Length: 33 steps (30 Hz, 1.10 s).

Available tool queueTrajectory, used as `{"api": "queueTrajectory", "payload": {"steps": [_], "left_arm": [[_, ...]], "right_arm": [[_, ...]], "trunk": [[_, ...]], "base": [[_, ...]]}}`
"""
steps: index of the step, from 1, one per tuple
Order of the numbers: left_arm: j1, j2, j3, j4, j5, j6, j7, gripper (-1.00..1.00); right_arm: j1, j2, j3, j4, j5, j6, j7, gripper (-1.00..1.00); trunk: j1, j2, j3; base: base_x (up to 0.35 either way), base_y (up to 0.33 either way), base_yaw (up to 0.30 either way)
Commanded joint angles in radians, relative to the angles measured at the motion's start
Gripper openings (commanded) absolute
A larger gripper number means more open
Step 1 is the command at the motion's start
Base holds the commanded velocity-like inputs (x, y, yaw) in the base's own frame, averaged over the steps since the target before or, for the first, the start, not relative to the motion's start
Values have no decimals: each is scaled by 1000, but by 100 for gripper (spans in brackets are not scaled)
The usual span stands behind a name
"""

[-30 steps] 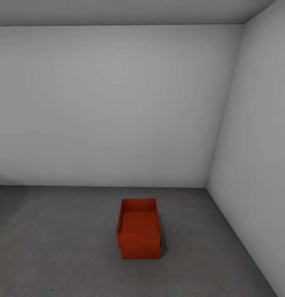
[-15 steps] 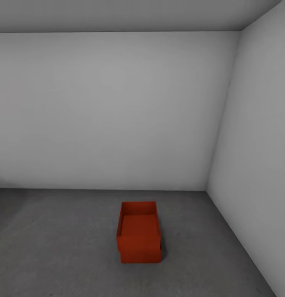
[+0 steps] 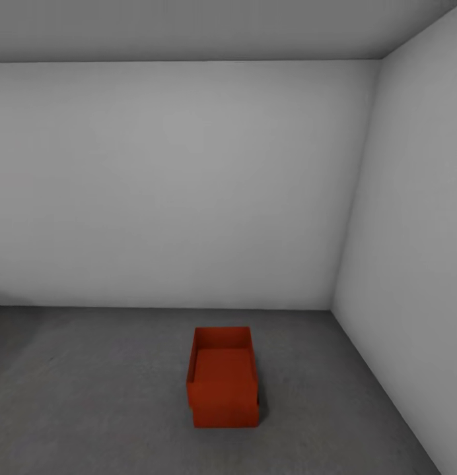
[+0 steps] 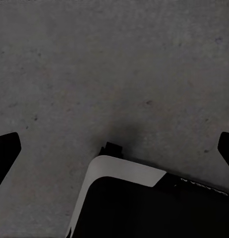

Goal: Move the two storage containers from the living room to the garage. In the garage, place one container on the floor and stack the other container on top of it (either order is fine).

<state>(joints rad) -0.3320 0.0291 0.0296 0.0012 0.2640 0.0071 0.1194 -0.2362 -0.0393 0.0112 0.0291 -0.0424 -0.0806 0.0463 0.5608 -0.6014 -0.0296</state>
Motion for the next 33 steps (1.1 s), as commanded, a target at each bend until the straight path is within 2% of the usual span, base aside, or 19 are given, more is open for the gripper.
{"api": "queueTrajectory", "payload": {"steps": [1, 14, 33], "left_arm": [[-1, 0, 3, 0, 3, 1, 2, 100], [-1, 3, 1, -4, -2, -19, 2, 100], [-1, 5, 0, -6, -7, -19, 2, 100]], "right_arm": [[-2, -1, 1, 3, -5, -6, 4, 100], [-2, -11, 2, 3, -8, 1, -6, 100], [-2, -3, 2, 3, -4, 4, -6, 100]], "trunk": [[0, -2, 0], [0, -2, 12], [0, -2, 12]], "base": [[0, 0, 0], [0, 0, 0], [0, 0, 0]]}}
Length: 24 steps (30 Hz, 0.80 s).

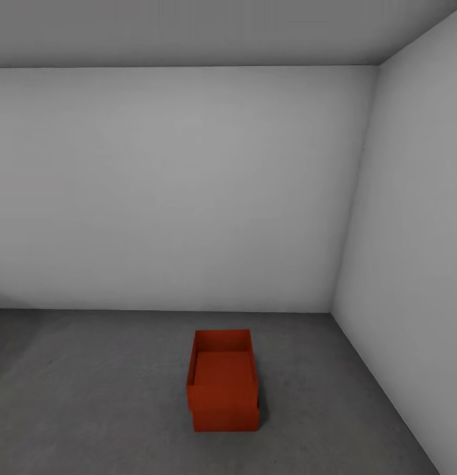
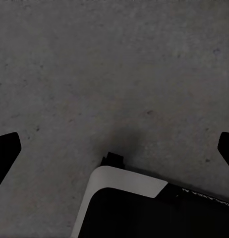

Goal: Move the two storage containers from the living room to the garage. In the garage, place one container on the floor and stack the other container on top of it (either order is fine).

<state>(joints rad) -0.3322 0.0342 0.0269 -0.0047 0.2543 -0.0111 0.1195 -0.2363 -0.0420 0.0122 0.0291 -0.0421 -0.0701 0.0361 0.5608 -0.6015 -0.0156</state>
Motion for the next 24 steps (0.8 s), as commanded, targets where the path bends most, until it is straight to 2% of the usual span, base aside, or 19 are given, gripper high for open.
{"api": "queueTrajectory", "payload": {"steps": [1, 24], "left_arm": [[-1, 0, 2, 0, 3, -1, 2, 100], [-1, 1, 2, -1, 1, -1, 2, 100]], "right_arm": [[-1, 1, 1, 3, -5, -5, 4, 100], [-1, -2, -2, 2, -7, -6, 4, 100]], "trunk": [[0, -1, -2], [0, -1, -2]], "base": [[0, 0, 0], [0, 0, 0]]}}
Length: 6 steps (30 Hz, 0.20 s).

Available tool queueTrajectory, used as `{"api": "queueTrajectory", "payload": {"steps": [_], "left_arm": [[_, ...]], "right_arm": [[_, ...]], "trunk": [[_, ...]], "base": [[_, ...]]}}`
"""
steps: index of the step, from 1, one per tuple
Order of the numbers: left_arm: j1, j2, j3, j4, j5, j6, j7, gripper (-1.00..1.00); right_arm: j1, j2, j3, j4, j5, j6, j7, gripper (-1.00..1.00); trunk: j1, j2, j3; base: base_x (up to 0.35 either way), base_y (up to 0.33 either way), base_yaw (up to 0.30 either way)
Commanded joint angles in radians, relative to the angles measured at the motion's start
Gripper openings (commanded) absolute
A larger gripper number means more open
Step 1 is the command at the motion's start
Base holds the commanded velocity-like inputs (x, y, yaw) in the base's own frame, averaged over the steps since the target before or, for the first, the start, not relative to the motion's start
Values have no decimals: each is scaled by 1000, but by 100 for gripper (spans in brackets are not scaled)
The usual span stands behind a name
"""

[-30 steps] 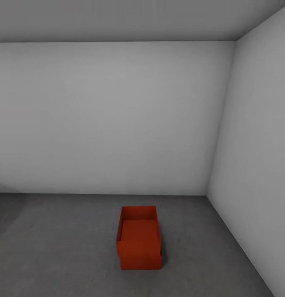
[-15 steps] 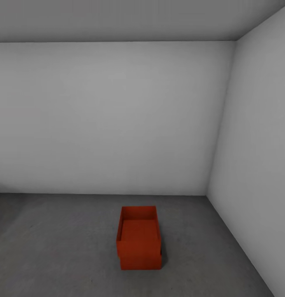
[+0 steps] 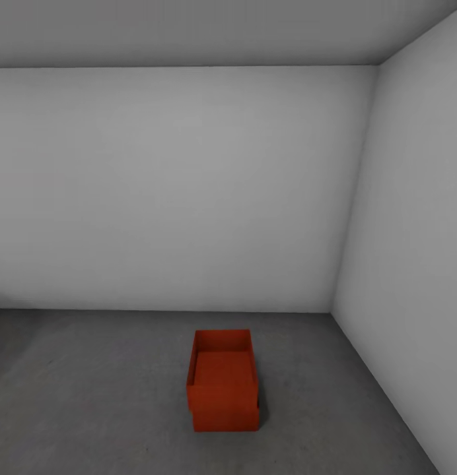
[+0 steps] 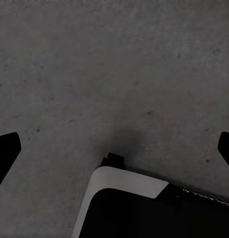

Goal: Move the two storage containers from the living room to the garage. In the garage, place one container on the floor and stack the other container on top of it (either order is fine).

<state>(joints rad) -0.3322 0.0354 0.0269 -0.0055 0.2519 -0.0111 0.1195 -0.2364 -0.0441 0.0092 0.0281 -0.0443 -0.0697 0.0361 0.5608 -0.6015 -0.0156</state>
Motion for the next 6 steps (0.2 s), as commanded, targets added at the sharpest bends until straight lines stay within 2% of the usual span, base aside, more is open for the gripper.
{"api": "queueTrajectory", "payload": {"steps": [1, 6], "left_arm": [[-1, 0, 2, 0, 3, -1, 2, 100], [-1, 0, 2, -1, 3, -1, 2, 100]], "right_arm": [[-1, 0, 1, 3, -5, -6, 4, 100], [-1, 3, 1, 3, -5, -5, 4, 100]], "trunk": [[0, -1, -2], [0, -1, -2]], "base": [[0, 0, 0], [0, 0, 0]]}}
